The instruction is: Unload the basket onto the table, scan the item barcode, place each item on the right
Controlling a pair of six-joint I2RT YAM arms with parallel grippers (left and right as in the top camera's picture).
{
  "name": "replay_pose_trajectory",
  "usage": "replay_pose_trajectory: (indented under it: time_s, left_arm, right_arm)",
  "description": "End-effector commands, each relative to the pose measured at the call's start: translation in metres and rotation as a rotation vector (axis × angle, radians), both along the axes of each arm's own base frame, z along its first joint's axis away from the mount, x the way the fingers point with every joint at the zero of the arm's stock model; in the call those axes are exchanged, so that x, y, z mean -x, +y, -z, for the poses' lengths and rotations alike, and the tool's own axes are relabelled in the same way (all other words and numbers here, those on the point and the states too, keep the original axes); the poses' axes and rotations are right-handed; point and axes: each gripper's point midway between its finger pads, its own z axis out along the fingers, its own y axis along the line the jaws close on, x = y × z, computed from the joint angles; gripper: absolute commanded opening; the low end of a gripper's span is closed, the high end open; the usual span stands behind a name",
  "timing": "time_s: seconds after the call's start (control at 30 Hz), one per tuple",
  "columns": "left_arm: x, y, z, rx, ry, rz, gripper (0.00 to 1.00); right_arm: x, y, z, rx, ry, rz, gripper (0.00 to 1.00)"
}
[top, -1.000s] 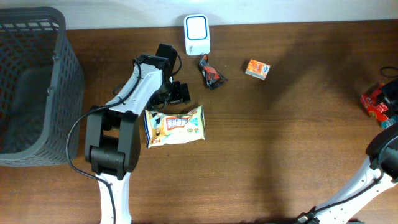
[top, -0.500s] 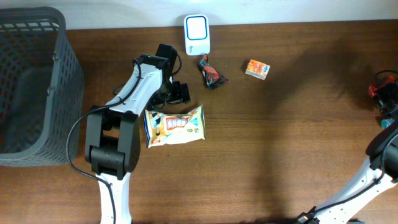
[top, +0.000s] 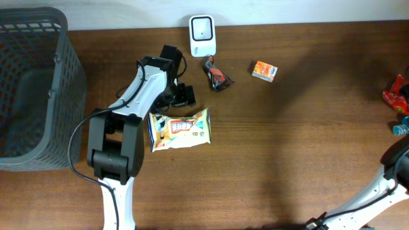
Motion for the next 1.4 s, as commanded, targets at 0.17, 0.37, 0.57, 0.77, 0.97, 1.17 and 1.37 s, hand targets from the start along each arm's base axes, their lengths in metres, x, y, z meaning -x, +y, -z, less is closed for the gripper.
replay_pose_trajectory:
  time_s: [0.17, 0.37, 0.57, 0.77, 0.97, 1.17, 1.37]
  left_arm:
    - [0.001, 0.000, 0.000, -0.005, 0.000, 0.007, 0.99]
    - [0.001, 0.000, 0.000, -0.005, 0.000, 0.007, 0.99]
    - [0.001, 0.000, 0.000, -0.005, 0.000, 0.007, 0.99]
    - [0.001, 0.000, 0.000, -0.005, 0.000, 0.007, 0.99]
    - [0.001, 0.000, 0.000, -0.005, 0.000, 0.007, 0.99]
    - [0.001, 0.000, 0.000, -0.005, 0.000, 0.007, 0.99]
    - [0.001, 0.000, 0.000, -0.005, 0.000, 0.007, 0.99]
  right_arm:
    - [-0.112, 0.195, -0.102, 0.025, -0.293, -0.657, 0.86]
    - [-0.149, 0.361, -0.076, 0.257, -0.291, -1.412, 0.99]
    - [-0.146, 0.408, 0.001, 0.439, 0.013, -1.660, 0.89]
    - [-0.140, 0.417, 0.048, 0.439, 0.138, -1.732, 0.70]
    - [-0.142, 0.400, 0.083, 0.476, 0.255, -1.710, 0.53]
    - [-0.145, 0.400, 0.086, 0.458, 0.243, -1.634, 0.18]
    - [-0.133, 0.415, 0.062, 0.266, 0.194, -1.458, 0.04]
